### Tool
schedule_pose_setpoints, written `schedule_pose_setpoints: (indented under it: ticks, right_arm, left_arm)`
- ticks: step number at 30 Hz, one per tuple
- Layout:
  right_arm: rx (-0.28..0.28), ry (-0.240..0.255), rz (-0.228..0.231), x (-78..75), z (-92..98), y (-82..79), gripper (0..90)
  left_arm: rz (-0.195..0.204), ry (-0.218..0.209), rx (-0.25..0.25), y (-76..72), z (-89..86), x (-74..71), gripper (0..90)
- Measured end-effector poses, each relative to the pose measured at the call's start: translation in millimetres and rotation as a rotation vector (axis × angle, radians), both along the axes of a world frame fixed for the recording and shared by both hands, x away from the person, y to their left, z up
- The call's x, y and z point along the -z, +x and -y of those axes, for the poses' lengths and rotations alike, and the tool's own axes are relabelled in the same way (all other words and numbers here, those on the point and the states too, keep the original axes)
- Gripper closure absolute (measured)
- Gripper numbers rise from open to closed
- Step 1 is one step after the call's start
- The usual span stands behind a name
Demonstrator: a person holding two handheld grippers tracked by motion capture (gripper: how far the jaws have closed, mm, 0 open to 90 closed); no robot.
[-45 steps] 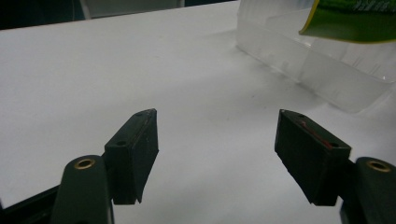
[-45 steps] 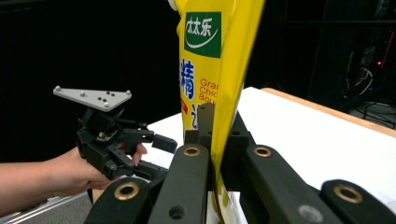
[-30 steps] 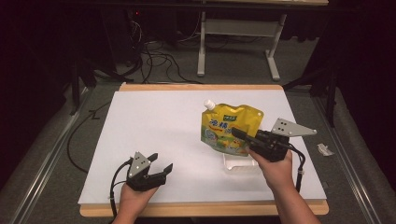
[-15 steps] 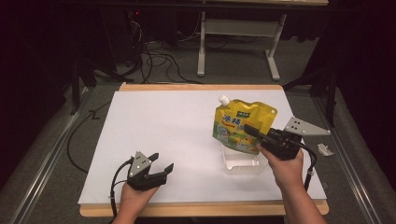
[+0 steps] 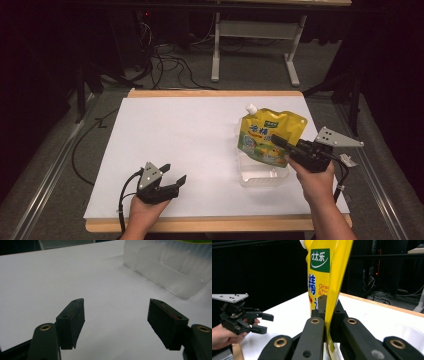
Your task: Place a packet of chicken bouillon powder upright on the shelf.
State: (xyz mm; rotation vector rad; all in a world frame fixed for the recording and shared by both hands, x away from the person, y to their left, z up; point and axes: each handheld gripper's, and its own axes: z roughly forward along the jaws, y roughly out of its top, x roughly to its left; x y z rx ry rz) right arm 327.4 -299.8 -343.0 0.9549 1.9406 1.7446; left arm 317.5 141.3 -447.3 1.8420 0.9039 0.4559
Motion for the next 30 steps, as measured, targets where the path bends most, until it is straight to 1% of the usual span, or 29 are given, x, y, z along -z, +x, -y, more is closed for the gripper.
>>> schedule_pose_setpoints:
  ticks: [7,10,11,15,17,18,19,21,24,28,30]
  right_arm:
    - [0.000,0.003,-0.020,8.2,12.0,-4.3,90.0]
    - [0.003,-0.012,-0.020,9.8,12.3,-5.5,90.0]
    - [0.000,-0.022,-0.022,12.3,12.2,-7.0,90.0]
    - [-0.014,-0.007,-0.021,16.1,13.4,-8.8,90.0]
    - [-0.010,-0.001,-0.016,17.1,12.6,-8.8,90.0]
    - [-0.011,-0.004,-0.021,17.5,11.1,-8.2,90.0]
    - [-0.011,-0.020,-0.026,19.9,7.7,-6.6,90.0]
    - [-0.009,-0.023,-0.032,21.5,6.2,-6.1,90.0]
    - [0.025,-0.032,-0.054,25.6,3.0,-5.9,90.0]
    - [0.032,-0.024,-0.064,29.1,2.8,-6.2,90.0]
    - [0.036,-0.030,-0.066,30.9,1.7,-6.5,90.0]
  left_arm:
    - [0.001,0.000,0.003,0.4,0.7,-0.2,30.6]
    - [0.000,-0.001,0.003,0.6,1.1,0.1,30.5]
    - [-0.001,0.006,0.005,0.5,0.9,0.1,30.5]
    - [0.000,0.005,0.003,0.1,0.9,0.1,30.5]
    - [-0.002,0.007,0.004,0.3,1.3,0.3,30.5]
    - [-0.003,0.009,0.005,0.3,1.6,0.4,30.5]
    - [-0.003,0.011,0.006,0.1,2.1,0.6,30.5]
    - [-0.002,0.011,0.006,0.0,2.3,0.5,30.5]
    - [-0.002,0.013,0.009,0.1,2.6,0.6,30.5]
    - [-0.001,0.011,0.010,0.1,2.7,0.6,30.5]
    - [-0.002,0.013,0.012,-0.2,3.0,0.4,30.4]
